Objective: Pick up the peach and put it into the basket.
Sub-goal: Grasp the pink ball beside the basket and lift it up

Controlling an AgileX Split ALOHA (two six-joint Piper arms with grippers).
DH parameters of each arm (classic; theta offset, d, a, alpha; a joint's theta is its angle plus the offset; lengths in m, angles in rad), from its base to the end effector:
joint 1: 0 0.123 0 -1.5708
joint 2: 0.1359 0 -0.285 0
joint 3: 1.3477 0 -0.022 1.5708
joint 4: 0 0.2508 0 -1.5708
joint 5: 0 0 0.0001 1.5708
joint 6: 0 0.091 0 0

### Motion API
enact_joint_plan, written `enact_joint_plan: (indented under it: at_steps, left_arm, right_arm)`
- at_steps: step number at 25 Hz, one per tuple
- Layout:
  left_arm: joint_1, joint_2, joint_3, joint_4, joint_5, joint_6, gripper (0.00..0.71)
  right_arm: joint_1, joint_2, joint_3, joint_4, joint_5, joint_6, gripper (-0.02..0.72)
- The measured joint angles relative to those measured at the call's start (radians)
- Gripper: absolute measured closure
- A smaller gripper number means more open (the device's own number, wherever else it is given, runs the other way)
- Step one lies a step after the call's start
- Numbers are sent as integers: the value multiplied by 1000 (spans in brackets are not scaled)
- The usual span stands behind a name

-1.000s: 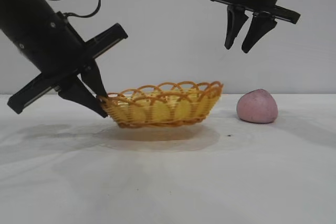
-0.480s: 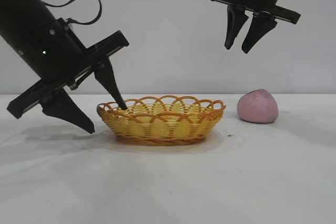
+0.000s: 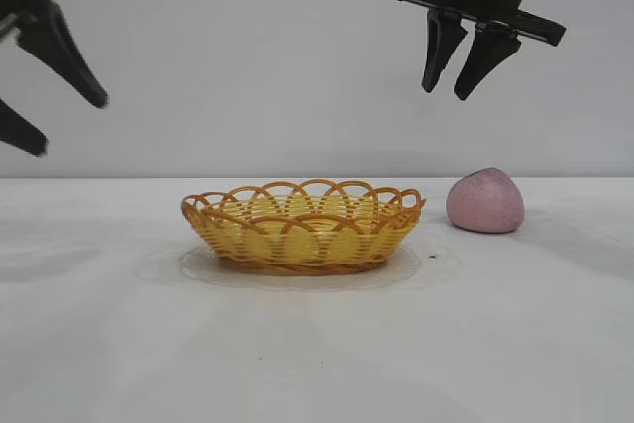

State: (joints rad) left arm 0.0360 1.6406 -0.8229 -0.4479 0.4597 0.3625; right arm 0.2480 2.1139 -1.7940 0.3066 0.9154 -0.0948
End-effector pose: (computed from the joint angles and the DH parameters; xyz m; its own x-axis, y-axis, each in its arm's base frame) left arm 0.2965 -0.0069 0.1695 -0.9133 -0.0762 -0.4002 0.0028 0.9811 -0.1932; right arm 0.4465 0.1355 0.2286 -0.9030 -0.1328 -0.4086 -0.2532 0.9329 0.2561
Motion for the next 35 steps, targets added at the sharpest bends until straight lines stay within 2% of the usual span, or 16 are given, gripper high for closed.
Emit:
enact_joint_plan:
  at_steps: [7, 11, 15, 17, 19, 23, 28, 35]
  left_arm:
    - [2, -153, 0, 361, -45, -307, 326]
    - [-9, -284, 5, 388, 32, -366, 326]
    - [-92, -507, 74, 388, 70, -382, 326]
    - [-125, -632, 110, 388, 138, -399, 326]
    - [-132, -737, 143, 400, 222, -414, 326]
    - [-134, -939, 194, 468, 409, -439, 326]
    - [-134, -1171, 232, 483, 601, -441, 326]
    - [-134, -1419, 239, 541, 778, -453, 326]
  right_arm:
    - [0, 0, 0, 12, 0, 0, 456]
    - [0, 0, 0, 20, 0, 0, 456]
    - [0, 0, 0, 20, 0, 0, 456]
    - [0, 0, 0, 20, 4, -7, 456]
    - [0, 0, 0, 20, 6, -14, 456]
    - [0, 0, 0, 20, 11, -24, 456]
    - [0, 0, 0, 20, 20, -26, 456]
    - [0, 0, 0, 20, 53, -26, 456]
